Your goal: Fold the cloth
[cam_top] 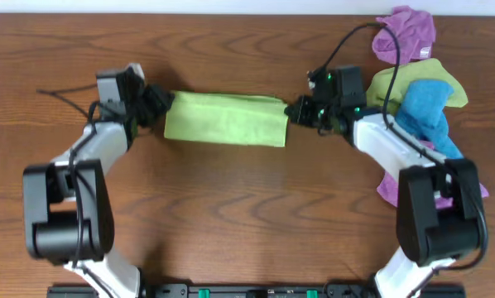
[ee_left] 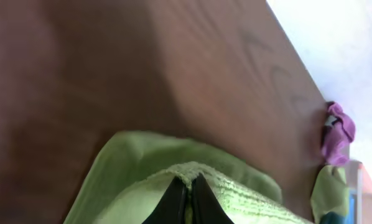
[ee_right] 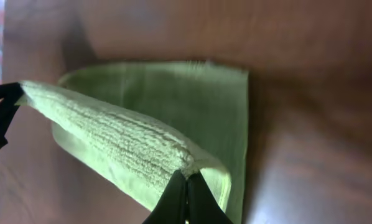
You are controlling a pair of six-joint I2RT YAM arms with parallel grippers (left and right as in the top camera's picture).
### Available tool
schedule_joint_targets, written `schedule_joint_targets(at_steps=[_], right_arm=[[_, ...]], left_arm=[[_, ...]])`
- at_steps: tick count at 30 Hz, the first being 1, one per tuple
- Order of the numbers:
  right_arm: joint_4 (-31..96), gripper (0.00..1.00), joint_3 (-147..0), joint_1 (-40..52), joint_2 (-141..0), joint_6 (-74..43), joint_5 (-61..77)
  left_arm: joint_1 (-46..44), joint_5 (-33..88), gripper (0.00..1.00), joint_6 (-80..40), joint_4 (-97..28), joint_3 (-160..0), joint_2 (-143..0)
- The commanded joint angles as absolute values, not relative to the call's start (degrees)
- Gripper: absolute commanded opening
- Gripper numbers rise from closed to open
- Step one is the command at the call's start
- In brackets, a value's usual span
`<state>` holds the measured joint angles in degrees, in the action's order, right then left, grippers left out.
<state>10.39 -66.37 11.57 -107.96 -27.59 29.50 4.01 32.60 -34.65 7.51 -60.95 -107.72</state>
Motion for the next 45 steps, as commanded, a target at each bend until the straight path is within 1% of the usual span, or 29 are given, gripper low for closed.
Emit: schedule_joint_targets(at_steps=[1, 5, 11, 15, 20, 23, 32, 38, 41, 42, 43, 44, 45], right_arm=[[10.4, 0.02, -70.7, 10.1, -110.9, -26.5, 28.7], [13.0, 0.02, -74.1, 10.2, -113.4, -25.8, 29.7], [17.9, 0.02, -74.1, 11.6, -113.6, -23.5, 30.6], [23.9, 0.02, -74.1, 11.7, -113.6, -23.0, 30.6], [26.7, 0.02, -74.1, 11.7, -113.6, -22.2, 30.6], [26.8, 0.02, -74.1, 11.8, -113.6, -22.2, 30.6], [23.9, 0.02, -74.1, 12.1, -113.6, -22.2, 28.8], [24.0, 0.01, -74.1, 14.7, -116.0, -22.2, 28.4], [23.6, 0.06, -74.1, 15.1, -116.1, -22.2, 27.2], [23.6, 0.1, -74.1, 15.1, -116.0, -22.2, 26.7], [23.6, 0.25, -74.1, 15.0, -116.0, -22.2, 26.7], [23.6, 0.45, -74.1, 14.7, -116.0, -22.2, 26.8], [23.6, 0.61, -74.1, 14.5, -116.0, -22.2, 26.8]], left_arm=[[4.1, 33.2, 0.06, -31.7, 6.0, -67.8, -112.6], [4.0, 34.6, 0.05, -29.4, 0.1, -73.5, -115.9], [4.0, 34.3, 0.05, -25.5, -8.5, -73.7, -115.9], [4.1, 34.3, 0.06, -24.3, -14.5, -73.7, -115.7], [4.2, 33.8, 0.06, -23.1, -18.1, -73.7, -115.2], [4.2, 27.9, 0.06, -22.7, -22.2, -73.7, -114.4], [4.2, 25.1, 0.06, -21.4, -24.8, -73.7, -114.3], [4.2, 24.8, 0.06, -21.4, -25.3, -73.7, -114.3], [4.2, 24.8, 0.06, -21.4, -25.2, -73.7, -114.3], [4.2, 24.8, 0.06, -21.4, -25.0, -73.7, -114.3], [4.2, 24.8, 0.06, -21.4, -24.8, -73.7, -114.3], [4.3, 24.8, 0.06, -21.4, -24.6, -73.7, -114.3], [4.3, 24.9, 0.08, -21.4, -24.6, -73.7, -114.3]])
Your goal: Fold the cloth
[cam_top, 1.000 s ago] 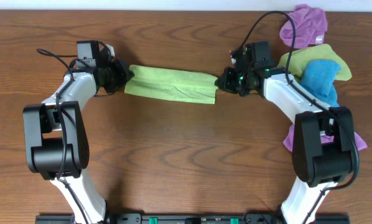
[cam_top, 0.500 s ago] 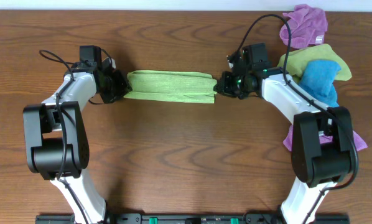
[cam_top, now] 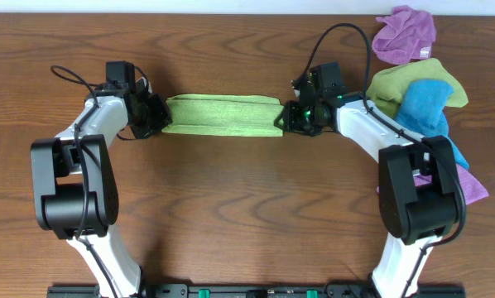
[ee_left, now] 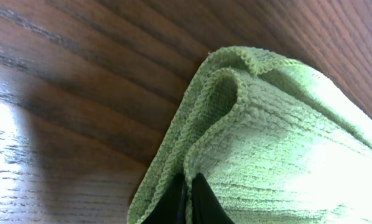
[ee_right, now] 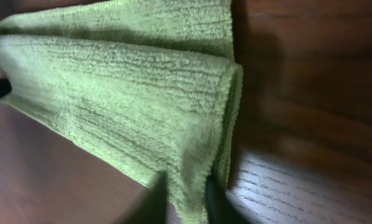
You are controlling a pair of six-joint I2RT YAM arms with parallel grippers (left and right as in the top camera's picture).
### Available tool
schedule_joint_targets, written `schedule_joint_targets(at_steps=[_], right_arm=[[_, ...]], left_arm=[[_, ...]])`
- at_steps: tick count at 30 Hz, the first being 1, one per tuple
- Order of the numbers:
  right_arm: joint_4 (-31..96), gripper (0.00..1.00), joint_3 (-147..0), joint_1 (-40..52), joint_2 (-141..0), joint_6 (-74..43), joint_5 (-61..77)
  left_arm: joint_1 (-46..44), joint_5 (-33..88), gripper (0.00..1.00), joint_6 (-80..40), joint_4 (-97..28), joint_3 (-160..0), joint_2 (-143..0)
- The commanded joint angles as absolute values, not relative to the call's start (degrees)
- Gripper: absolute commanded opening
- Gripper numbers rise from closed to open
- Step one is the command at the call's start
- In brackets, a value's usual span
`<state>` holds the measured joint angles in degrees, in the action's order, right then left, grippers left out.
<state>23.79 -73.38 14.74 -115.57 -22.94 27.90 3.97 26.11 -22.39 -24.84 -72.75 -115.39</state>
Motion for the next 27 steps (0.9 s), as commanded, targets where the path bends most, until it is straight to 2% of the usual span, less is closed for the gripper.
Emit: schedule_joint_targets(at_steps=[1, 3, 6, 12, 13, 15, 16, 17, 21, 24, 27], right_arm=[[23.6, 0.71, -74.2, 14.2, -116.0, -22.2, 26.8], [23.6, 0.82, -74.5, 13.5, -115.8, -22.2, 27.1], [24.8, 0.86, -75.8, 12.6, -114.7, -21.7, 27.2], [30.3, 0.84, -82.1, 12.3, -112.5, -18.1, 26.3], [31.8, 0.81, -83.9, 12.3, -112.2, -17.9, 26.0], [34.2, 0.25, -87.0, 12.6, -111.8, -16.8, 25.6], [36.5, 0.02, -89.8, 13.1, -111.7, -15.7, 24.5], [38.4, 0.01, -91.2, 13.9, -111.7, -14.4, 21.8], [40.7, 0.02, -91.4, 18.5, -112.2, -11.1, 10.3], [41.5, 0.01, -91.3, 22.0, -113.2, -10.2, 2.9], [41.6, 0.02, -91.3, 23.8, -115.0, -10.2, -0.2]], left_arm=[[4.4, 25.0, 0.12, -21.4, -24.6, -73.7, -114.3], [4.7, 25.1, 0.34, -21.4, -24.7, -73.7, -114.3], [5.2, 25.6, 0.41, -20.7, -25.1, -74.2, -113.7], [5.3, 26.0, 0.45, -17.7, -25.7, -77.6, -108.9], [5.3, 26.0, 0.47, -16.9, -25.7, -78.5, -107.3], [5.2, 26.9, 0.46, -15.1, -25.7, -79.9, -104.8], [4.8, 27.0, 0.27, -13.0, -25.9, -80.5, -102.5], [4.2, 25.5, 0.07, -9.8, -26.3, -80.5, -101.2], [-0.3, 12.3, 0.06, -3.6, -29.4, -80.2, -102.4], [-3.9, 6.1, 0.06, 1.3, -30.0, -80.2, -105.8], [-5.7, 1.9, 0.05, 1.3, -29.2, -80.2, -109.3]])
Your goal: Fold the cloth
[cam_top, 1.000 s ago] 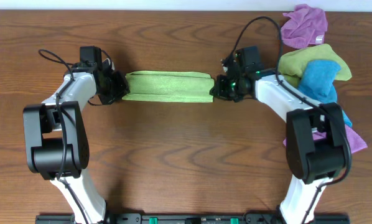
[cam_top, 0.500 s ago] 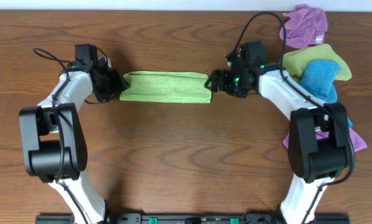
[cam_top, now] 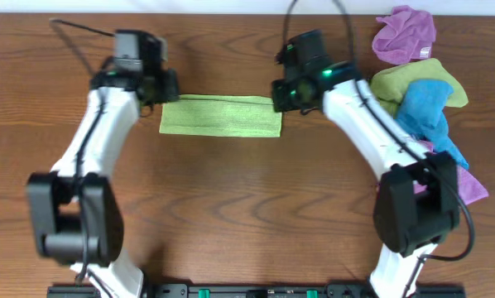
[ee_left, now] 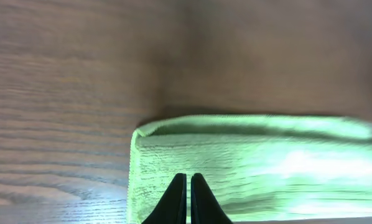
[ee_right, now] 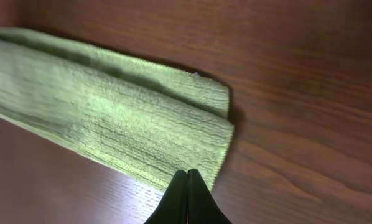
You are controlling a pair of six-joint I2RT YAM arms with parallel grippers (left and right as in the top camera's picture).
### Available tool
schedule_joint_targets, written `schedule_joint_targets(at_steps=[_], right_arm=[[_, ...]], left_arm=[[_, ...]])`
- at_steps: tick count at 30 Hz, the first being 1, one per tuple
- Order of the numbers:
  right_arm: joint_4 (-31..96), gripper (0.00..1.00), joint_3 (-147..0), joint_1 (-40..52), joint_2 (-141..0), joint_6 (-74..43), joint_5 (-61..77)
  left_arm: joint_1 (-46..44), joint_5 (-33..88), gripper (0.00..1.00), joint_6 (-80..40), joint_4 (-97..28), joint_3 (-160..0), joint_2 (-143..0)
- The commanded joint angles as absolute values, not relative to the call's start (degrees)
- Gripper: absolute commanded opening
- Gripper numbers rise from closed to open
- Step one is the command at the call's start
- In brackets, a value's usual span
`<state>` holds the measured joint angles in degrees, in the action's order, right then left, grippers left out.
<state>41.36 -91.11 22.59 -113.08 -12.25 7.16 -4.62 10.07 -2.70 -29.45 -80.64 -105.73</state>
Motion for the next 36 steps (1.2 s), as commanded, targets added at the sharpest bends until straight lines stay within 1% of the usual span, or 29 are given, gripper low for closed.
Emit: schedule_joint_targets(at_steps=[1, 7, 20, 27, 28, 29, 30, 31, 32, 34, 36], right_arm=[[41.6, 0.01, -91.3, 23.9, -115.6, -10.2, -0.2], [41.6, 0.01, -91.3, 23.9, -118.1, -11.3, 0.3], [41.9, 0.01, -91.3, 23.9, -118.1, -12.2, 0.9], [43.1, 0.01, -91.0, 23.6, -118.1, -12.1, 2.0], [42.9, 0.04, -91.0, 23.2, -118.1, -12.2, 2.2], [42.6, 0.23, -91.0, 22.3, -118.3, -12.2, 4.0], [42.5, 0.4, -91.0, 20.5, -119.2, -12.1, 9.7], [42.7, 0.52, -91.0, 18.7, -120.3, -12.1, 14.5], [42.9, 0.59, -91.0, 17.2, -121.2, -12.1, 18.5], [43.5, 0.67, -91.0, 14.3, -122.8, -12.1, 25.4], [43.7, 0.71, -91.0, 11.5, -123.9, -11.7, 32.2]], left_arm=[[-5.9, 2.0, 0.06, 1.3, -28.8, -80.2, -110.3], [-6.0, 2.9, 0.06, 1.1, -28.1, -80.2, -114.9], [-6.0, 3.7, 0.06, -0.7, -27.3, -80.2, -122.8], [-6.0, 3.6, 0.06, -1.7, -32.8, -80.1, -124.4], [-6.0, 3.6, 0.06, -1.7, -33.6, -80.1, -124.4], [-6.0, 3.6, 0.06, -1.7, -34.5, -80.0, -124.4], [-6.0, 3.6, 0.06, -1.7, -34.9, -80.0, -124.4], [-6.0, 3.6, 0.06, -1.7, -35.0, -80.0, -124.4], [-6.0, 3.6, 0.06, -1.7, -35.1, -80.0, -124.4], [-6.0, 3.6, 0.06, -1.7, -35.4, -80.0, -124.4], [-6.0, 3.6, 0.06, -1.7, -35.6, -80.0, -124.4]])
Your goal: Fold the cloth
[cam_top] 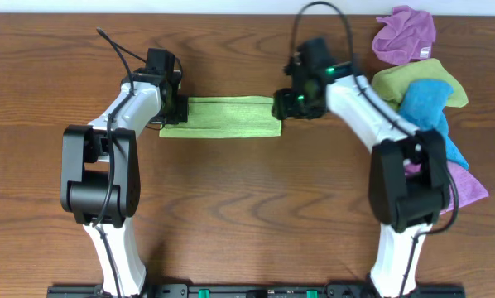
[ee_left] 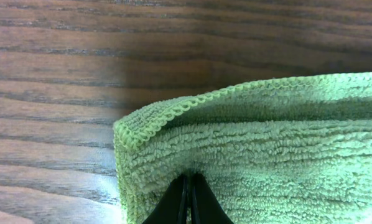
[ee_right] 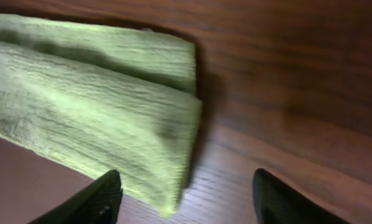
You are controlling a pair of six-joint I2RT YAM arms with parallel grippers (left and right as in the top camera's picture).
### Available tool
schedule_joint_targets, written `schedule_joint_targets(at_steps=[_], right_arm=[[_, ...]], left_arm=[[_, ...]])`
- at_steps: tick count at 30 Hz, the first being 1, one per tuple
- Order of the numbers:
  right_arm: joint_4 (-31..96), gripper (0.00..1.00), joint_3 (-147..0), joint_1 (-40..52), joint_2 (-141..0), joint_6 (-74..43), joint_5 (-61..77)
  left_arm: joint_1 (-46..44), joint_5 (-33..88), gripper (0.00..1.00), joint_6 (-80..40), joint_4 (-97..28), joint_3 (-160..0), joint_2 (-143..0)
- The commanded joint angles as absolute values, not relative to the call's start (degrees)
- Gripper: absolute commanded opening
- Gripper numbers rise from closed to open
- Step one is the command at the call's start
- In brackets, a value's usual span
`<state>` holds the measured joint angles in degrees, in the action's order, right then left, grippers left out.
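Note:
The green cloth [cam_top: 221,117] lies on the table as a narrow strip folded lengthwise. Its layered left end [ee_left: 236,143] fills the left wrist view and its right end [ee_right: 99,118] shows in the right wrist view. My left gripper [cam_top: 175,109] is at the left end, shut, its tips [ee_left: 189,179] pressed into the top layer with no fold seen between them. My right gripper [cam_top: 284,106] is at the right end, open wide [ee_right: 189,205]. Its left finger [ee_right: 102,199] is over the cloth's corner, and the right finger [ee_right: 279,199] is over bare wood.
A pile of other cloths sits at the right edge: purple [cam_top: 406,31], yellow-green [cam_top: 413,81], blue [cam_top: 425,112] and another purple one [cam_top: 473,186]. The wooden table [cam_top: 247,215] surrounds the strip, and both arms reach in from the front.
The right gripper has opened and now sits low at the cloth's right end. The left gripper, still shut, has come down from above onto the cloth's left end.
Both grippers were first shut on a cloth edge, holding it raised over the layer below. Then the cloth lay as a narrow strip with both grippers at its ends. Both later stood shut above it. Now the left touches it and the right is open.

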<state>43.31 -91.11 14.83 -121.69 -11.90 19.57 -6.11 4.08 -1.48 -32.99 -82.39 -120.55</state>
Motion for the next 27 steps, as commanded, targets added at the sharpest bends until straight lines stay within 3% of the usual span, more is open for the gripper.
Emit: schedule_joint_targets(at_steps=[1, 6, 16, 23, 27], right_arm=[[43.7, 0.77, -91.0, 10.5, -124.4, -11.2, 34.9], [42.8, 0.87, -91.0, 9.4, -127.4, -10.2, 38.8], [39.1, 0.86, -91.0, 10.5, -135.7, -10.6, 45.9], [34.7, 0.83, -91.0, 13.5, -137.0, -10.9, 42.8], [34.0, 0.71, -91.0, 13.8, -137.0, -12.2, 41.3]], left_arm=[[-6.0, 3.6, 0.06, -1.7, -35.7, -80.0, -124.4], [-6.0, 3.7, 0.06, -1.7, -35.6, -80.0, -124.4], [-6.0, 3.7, 0.06, -1.7, -35.5, -80.0, -124.4], [-6.0, 3.7, 0.06, -1.7, -35.5, -80.0, -124.4], [-6.0, 3.7, 0.06, -1.7, -35.6, -80.0, -124.4]])
